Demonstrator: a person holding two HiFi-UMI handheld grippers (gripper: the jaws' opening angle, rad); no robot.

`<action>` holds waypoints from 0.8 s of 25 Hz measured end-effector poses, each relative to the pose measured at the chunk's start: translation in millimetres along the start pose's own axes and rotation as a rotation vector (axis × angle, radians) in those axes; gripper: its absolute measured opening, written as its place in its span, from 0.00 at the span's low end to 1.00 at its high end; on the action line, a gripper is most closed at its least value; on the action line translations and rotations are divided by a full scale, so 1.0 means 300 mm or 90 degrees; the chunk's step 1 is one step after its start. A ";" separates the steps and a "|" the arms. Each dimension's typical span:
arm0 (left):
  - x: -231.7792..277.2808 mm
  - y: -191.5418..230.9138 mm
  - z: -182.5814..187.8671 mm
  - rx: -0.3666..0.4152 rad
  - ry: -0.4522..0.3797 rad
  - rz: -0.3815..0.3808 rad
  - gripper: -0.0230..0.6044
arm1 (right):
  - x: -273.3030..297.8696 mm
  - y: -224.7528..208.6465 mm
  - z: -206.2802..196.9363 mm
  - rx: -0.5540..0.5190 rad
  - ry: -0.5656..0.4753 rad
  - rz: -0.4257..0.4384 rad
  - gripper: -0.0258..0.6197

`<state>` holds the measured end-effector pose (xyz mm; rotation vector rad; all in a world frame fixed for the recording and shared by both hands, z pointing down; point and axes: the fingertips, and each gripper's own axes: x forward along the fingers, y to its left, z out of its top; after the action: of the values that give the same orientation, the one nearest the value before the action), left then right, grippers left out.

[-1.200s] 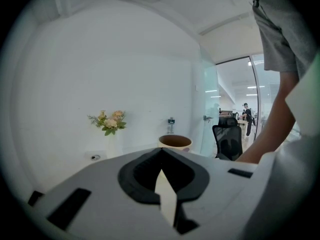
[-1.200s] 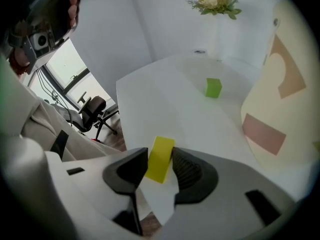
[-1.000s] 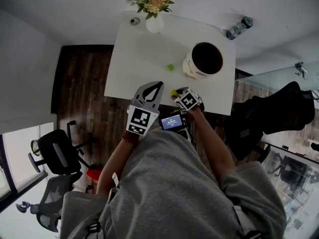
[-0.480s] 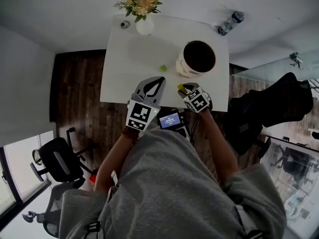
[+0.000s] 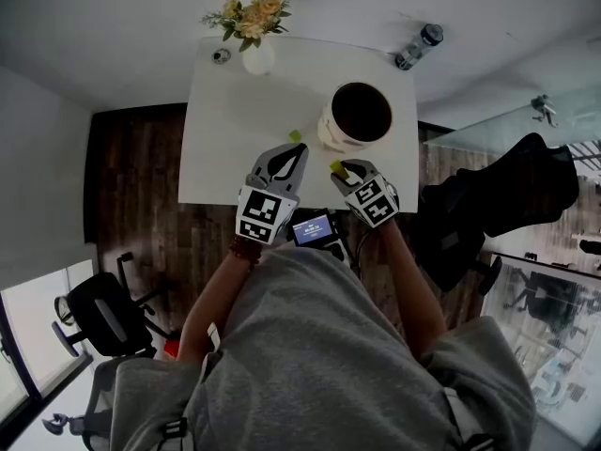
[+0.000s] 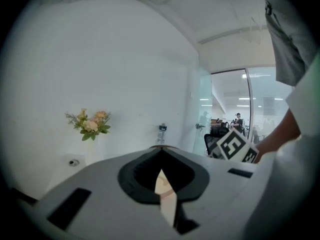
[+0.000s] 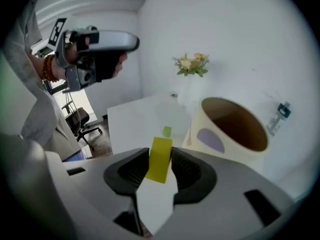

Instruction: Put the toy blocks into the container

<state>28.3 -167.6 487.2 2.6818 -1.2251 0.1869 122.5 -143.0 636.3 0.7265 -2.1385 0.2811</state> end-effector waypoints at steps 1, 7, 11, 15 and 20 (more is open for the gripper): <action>-0.003 0.008 -0.005 -0.007 0.001 0.004 0.05 | -0.029 -0.012 0.038 -0.009 -0.021 -0.008 0.26; -0.019 0.046 -0.030 -0.025 0.006 0.029 0.04 | -0.225 -0.102 0.250 -0.034 -0.131 -0.064 0.26; -0.026 0.059 -0.024 -0.025 -0.002 0.038 0.05 | -0.310 -0.235 0.328 -0.014 -0.181 -0.116 0.26; -0.035 0.056 -0.020 -0.019 -0.005 0.042 0.04 | -0.318 -0.397 0.332 0.010 -0.185 -0.167 0.26; -0.053 0.046 -0.001 -0.009 -0.008 0.047 0.05 | -0.286 -0.530 0.293 0.036 -0.156 -0.199 0.26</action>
<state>7.4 -164.6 486.1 2.6325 -1.3244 0.1711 200.0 -275.3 506.4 1.1642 -2.2079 0.0883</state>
